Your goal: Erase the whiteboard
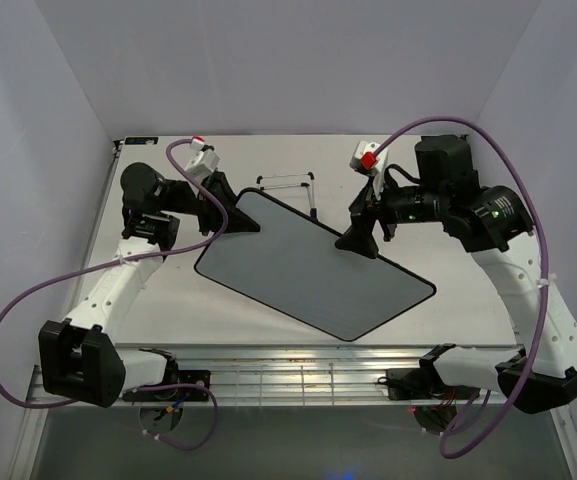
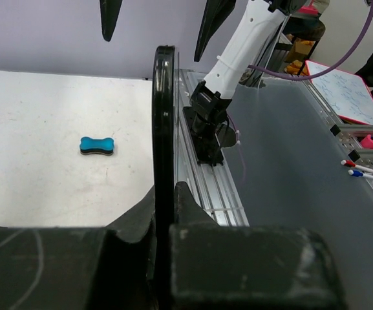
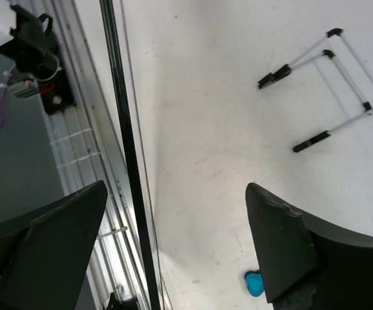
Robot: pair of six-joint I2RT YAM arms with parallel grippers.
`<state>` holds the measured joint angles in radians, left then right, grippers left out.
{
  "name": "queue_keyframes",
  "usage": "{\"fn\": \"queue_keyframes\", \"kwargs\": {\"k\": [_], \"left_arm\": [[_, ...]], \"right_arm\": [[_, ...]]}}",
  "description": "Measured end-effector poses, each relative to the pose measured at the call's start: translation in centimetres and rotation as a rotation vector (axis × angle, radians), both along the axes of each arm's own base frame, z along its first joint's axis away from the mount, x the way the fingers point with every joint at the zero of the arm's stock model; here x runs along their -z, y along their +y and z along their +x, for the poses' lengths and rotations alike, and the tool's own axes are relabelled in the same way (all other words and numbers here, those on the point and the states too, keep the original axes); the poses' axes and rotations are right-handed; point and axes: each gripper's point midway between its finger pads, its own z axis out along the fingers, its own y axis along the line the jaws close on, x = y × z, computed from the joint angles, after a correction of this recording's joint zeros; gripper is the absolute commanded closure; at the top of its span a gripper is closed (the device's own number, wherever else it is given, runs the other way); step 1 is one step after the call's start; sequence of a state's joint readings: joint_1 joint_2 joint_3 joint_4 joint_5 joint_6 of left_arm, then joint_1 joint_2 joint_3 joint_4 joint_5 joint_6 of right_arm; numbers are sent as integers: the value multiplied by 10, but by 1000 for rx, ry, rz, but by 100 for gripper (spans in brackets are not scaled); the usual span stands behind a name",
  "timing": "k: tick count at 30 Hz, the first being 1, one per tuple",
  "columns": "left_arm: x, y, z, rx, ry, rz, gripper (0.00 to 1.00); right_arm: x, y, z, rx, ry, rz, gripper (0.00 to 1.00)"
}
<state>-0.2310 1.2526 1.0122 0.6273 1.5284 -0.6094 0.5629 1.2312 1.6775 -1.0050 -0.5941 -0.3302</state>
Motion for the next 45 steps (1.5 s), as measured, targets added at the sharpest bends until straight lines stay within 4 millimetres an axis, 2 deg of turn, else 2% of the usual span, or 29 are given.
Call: {"fn": "queue_keyframes", "kwargs": {"k": [1, 3, 10, 17, 21, 23, 27, 31, 35, 38, 41, 45], "left_arm": [[-3, 0, 1, 1, -2, 0, 100], [-8, 1, 4, -3, -8, -1, 100], [-23, 12, 14, -54, -39, -8, 100], [-38, 12, 46, -223, 37, -77, 100], [-50, 10, 71, -317, 138, -128, 100], [-53, 9, 86, -359, 189, -153, 100], [-43, 7, 122, -436, 279, -203, 100], [-16, 3, 167, -487, 371, -256, 100], [19, -1, 210, -509, 463, -298, 100], [35, -3, 236, -521, 482, -311, 100], [38, 1, 255, -523, 448, -322, 100], [27, 12, 274, -509, 371, -349, 100]], "right_arm": [[-3, -3, 2, 26, -16, 2, 2], [-11, -10, 5, 84, -44, 8, 9], [-35, -45, 10, 368, -100, 73, 10], [-55, -96, -9, 629, -166, 198, 10], [-64, -120, -23, 717, -210, 274, 10], [-59, -125, -27, 737, -216, 300, 10], [-31, -128, -32, 745, -202, 325, 10], [-6, -130, -39, 750, -182, 335, 10], [-1, -129, -39, 749, -175, 338, 10], [0, -129, -39, 749, -174, 338, 10], [0, -131, -42, 749, -180, 349, 10], [7, -134, -47, 750, -181, 358, 10]]}}
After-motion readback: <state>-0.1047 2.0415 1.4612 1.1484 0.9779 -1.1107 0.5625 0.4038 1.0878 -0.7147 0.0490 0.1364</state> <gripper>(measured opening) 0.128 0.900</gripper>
